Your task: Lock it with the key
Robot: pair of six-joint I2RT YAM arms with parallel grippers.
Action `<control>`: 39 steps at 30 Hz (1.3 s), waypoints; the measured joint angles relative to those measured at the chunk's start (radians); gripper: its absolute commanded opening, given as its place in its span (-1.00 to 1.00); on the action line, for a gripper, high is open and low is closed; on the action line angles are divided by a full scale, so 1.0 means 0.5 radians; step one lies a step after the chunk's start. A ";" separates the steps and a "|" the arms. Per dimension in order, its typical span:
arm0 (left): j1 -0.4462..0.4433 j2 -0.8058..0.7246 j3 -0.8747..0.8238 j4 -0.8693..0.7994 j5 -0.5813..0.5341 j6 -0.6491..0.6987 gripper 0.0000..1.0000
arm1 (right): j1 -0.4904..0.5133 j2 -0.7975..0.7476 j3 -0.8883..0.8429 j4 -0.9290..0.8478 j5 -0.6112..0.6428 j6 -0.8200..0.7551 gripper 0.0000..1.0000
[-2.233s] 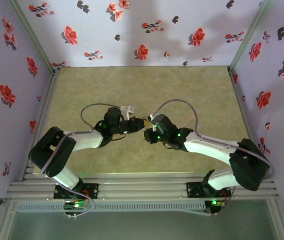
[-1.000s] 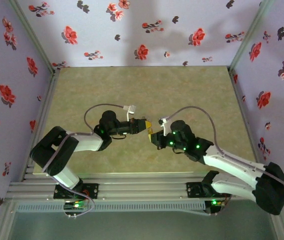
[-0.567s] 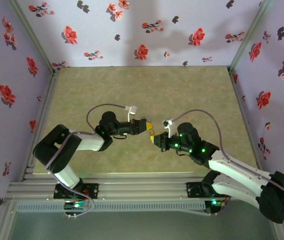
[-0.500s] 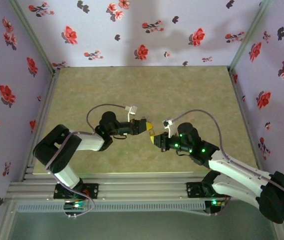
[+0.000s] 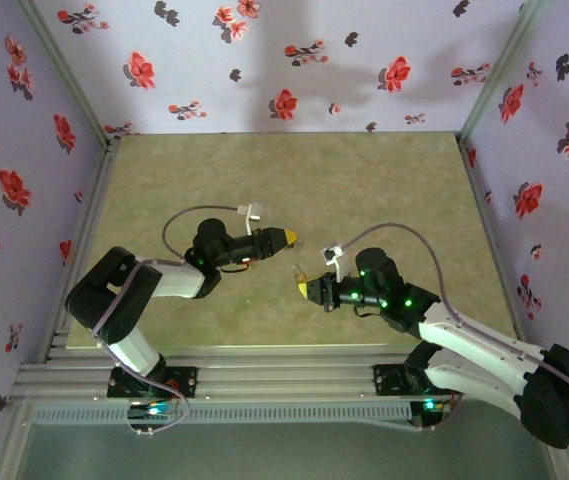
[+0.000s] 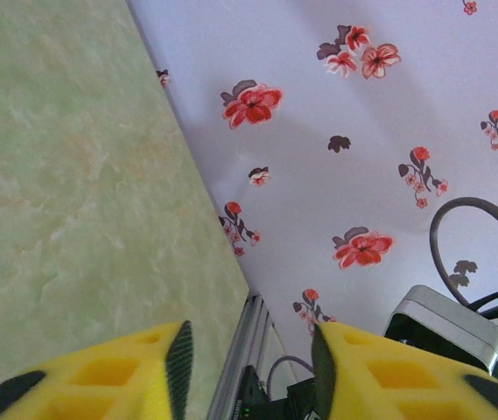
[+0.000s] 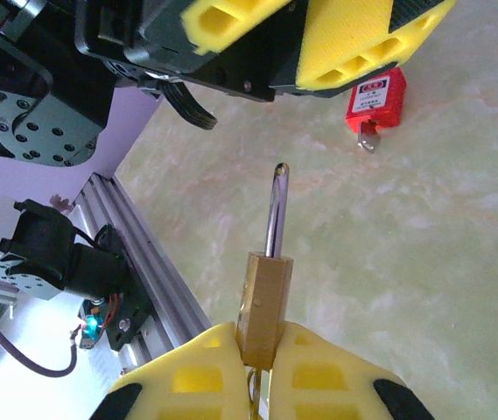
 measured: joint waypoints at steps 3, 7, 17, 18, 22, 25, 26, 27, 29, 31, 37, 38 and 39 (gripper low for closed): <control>0.004 0.000 0.000 -0.001 0.007 -0.021 0.01 | -0.008 -0.004 0.000 -0.018 -0.001 0.000 -1.00; 0.004 -0.001 0.000 0.000 0.041 -0.042 0.03 | -0.031 -0.022 0.000 -0.040 -0.001 -0.001 -1.00; 0.002 -0.001 0.037 0.002 0.152 -0.072 -0.16 | -0.115 -0.034 -0.005 0.001 -0.069 0.039 -1.00; -0.002 -0.001 0.044 0.002 0.161 -0.073 -0.18 | -0.123 -0.036 -0.009 0.019 -0.086 0.050 -1.00; -0.025 0.000 0.067 0.016 0.191 -0.078 -0.20 | -0.158 -0.036 -0.025 0.097 -0.150 0.098 -1.00; -0.053 0.000 0.085 0.018 0.219 -0.079 -0.21 | -0.186 -0.036 -0.027 0.139 -0.195 0.127 -1.00; -0.060 0.000 0.087 0.022 0.225 -0.079 -0.22 | -0.198 -0.036 -0.028 0.156 -0.211 0.140 -1.00; -0.066 0.000 0.089 0.024 0.234 -0.079 -0.23 | -0.208 -0.036 -0.031 0.172 -0.224 0.148 -1.00; -0.072 0.000 0.089 0.030 0.244 -0.078 -0.23 | -0.227 -0.036 -0.034 0.198 -0.252 0.165 -1.00; -0.078 0.000 0.092 0.030 0.251 -0.078 -0.23 | -0.244 -0.036 -0.036 0.213 -0.271 0.182 -1.00; -0.092 0.000 0.094 0.039 0.272 -0.078 -0.22 | -0.298 -0.036 -0.056 0.237 -0.324 0.211 -1.00; -0.095 0.000 0.095 0.046 0.272 -0.078 -0.22 | -0.305 -0.036 -0.056 0.238 -0.333 0.212 -1.00; -0.098 0.000 0.095 0.050 0.272 -0.078 -0.21 | -0.311 -0.036 -0.056 0.240 -0.341 0.212 -1.00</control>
